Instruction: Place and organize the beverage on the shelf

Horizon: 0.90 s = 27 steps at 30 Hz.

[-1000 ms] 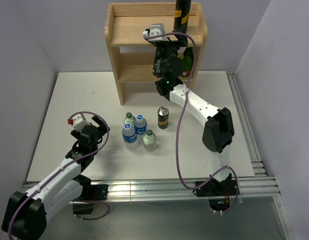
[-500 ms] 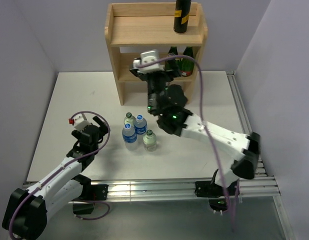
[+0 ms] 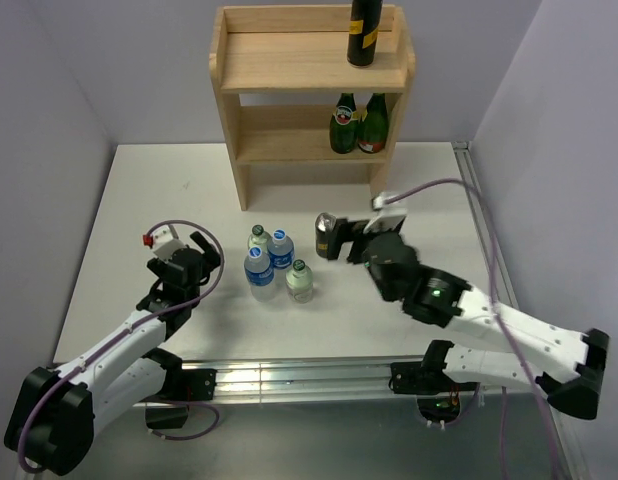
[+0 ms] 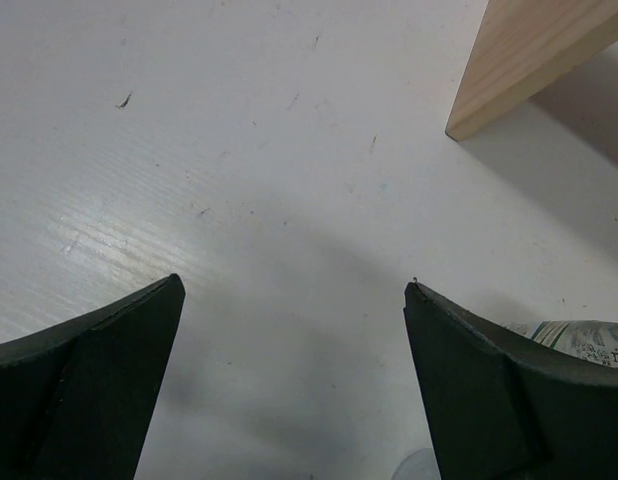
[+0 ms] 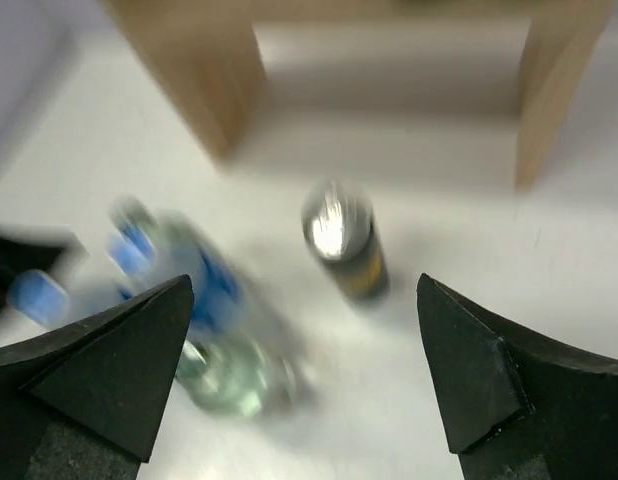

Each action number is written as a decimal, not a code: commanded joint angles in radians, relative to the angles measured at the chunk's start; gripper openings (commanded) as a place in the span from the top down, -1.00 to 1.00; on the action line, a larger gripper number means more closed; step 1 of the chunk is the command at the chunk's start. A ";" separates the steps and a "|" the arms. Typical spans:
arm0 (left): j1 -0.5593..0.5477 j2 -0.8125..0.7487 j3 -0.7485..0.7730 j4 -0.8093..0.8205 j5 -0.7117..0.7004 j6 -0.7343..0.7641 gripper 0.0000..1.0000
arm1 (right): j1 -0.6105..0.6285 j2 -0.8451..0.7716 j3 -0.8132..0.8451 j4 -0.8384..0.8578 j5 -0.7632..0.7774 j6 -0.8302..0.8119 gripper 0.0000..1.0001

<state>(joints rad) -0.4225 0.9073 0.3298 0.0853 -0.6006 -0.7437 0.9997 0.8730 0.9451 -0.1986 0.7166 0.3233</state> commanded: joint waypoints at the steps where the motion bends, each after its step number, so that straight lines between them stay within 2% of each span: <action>1: -0.010 0.001 0.041 0.018 -0.019 0.014 -0.99 | 0.007 0.034 -0.178 -0.078 -0.110 0.239 -1.00; 5: -0.015 0.001 0.040 0.024 -0.019 0.018 -0.99 | 0.002 0.058 -0.343 0.075 -0.164 0.313 -1.00; 9: -0.021 0.002 0.040 0.027 -0.021 0.020 -0.99 | -0.001 0.141 -0.382 0.146 -0.160 0.324 -1.00; 16: -0.030 0.024 0.051 0.022 -0.025 0.021 -0.99 | -0.033 0.319 -0.393 0.307 -0.166 0.286 -1.00; 27: -0.044 0.036 0.058 0.021 -0.039 0.024 -0.99 | -0.234 0.506 -0.322 0.508 -0.218 0.191 -1.00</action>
<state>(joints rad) -0.4599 0.9344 0.3431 0.0864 -0.6125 -0.7391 0.8005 1.3472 0.5655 0.1955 0.5014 0.5430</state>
